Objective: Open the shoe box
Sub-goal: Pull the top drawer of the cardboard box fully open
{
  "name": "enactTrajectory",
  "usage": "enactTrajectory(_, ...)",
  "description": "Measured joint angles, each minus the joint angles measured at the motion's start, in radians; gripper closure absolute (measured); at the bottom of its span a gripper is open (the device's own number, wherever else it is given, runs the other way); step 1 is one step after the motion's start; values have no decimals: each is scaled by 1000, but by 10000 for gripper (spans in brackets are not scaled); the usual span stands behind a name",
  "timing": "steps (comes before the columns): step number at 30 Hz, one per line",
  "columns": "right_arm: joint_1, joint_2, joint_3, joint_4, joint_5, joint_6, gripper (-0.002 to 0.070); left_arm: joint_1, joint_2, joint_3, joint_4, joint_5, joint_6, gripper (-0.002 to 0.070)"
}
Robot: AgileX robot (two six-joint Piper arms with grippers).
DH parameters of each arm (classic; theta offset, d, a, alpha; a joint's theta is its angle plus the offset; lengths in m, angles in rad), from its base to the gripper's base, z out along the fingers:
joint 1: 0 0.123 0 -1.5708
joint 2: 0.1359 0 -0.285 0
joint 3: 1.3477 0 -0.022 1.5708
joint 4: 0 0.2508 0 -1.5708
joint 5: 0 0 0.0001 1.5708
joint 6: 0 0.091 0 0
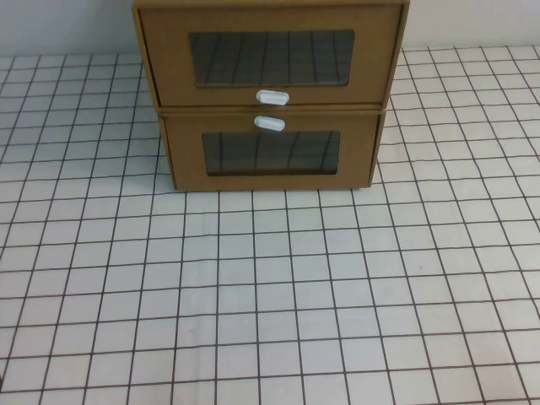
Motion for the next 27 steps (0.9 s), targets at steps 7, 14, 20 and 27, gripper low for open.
enactTrajectory(7, 0, 0, 0, 0, 0, 0, 690, 0, 0, 0, 0, 0, 0, 680)
enactTrajectory(14, 0, 0, 0, 0, 0, 0, 689, 0, 0, 0, 0, 0, 0, 680)
enactTrajectory(20, 0, 0, 0, 0, 0, 0, 689, 0, 0, 0, 0, 0, 0, 680)
enactTrajectory(27, 0, 0, 0, 0, 0, 0, 689, 0, 0, 0, -32, -25, 0, 680)
